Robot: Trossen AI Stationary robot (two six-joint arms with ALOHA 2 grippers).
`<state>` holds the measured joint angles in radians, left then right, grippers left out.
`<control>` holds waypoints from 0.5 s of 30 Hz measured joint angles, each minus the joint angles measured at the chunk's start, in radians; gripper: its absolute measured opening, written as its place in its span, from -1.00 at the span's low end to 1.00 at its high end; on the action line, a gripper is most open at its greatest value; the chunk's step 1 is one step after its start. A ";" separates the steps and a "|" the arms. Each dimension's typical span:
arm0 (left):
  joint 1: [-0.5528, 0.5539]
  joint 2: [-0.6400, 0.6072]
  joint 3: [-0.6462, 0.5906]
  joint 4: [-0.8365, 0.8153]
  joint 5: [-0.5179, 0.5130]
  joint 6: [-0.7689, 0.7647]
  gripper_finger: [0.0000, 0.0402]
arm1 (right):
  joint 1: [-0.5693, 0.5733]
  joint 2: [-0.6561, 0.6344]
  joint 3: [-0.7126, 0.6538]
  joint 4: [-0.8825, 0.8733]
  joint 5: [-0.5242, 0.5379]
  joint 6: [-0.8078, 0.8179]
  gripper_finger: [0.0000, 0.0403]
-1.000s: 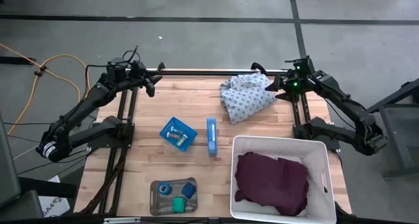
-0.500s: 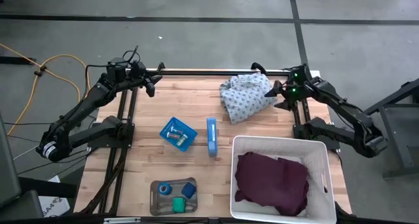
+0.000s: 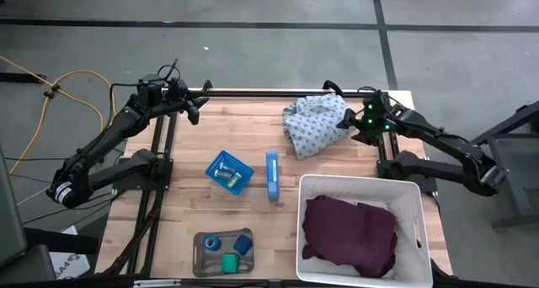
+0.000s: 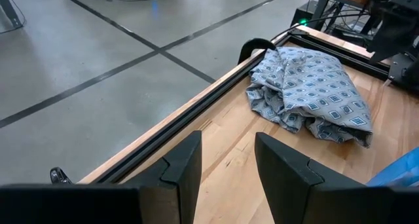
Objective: Pick & Place Medicine items
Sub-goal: Put the blue patient gown into the white bin
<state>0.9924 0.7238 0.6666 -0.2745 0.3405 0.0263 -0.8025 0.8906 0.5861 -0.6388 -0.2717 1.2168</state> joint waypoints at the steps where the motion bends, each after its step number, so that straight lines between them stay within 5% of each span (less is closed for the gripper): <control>1: 0.000 0.000 0.000 0.000 0.000 0.000 -0.32 | 0.022 0.000 0.000 -0.001 0.027 0.021 0.98; 6: 0.000 0.000 0.000 0.000 0.000 0.000 -0.32 | 0.117 -0.001 -0.076 0.122 0.097 0.140 0.98; 15: 0.000 0.000 0.000 0.000 0.000 0.000 -0.32 | 0.226 0.000 -0.312 0.622 0.187 0.352 0.98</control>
<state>0.9924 0.7238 0.6666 -0.2745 0.3405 0.0264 -0.5765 0.8906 0.2743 -0.0168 -0.0848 1.5690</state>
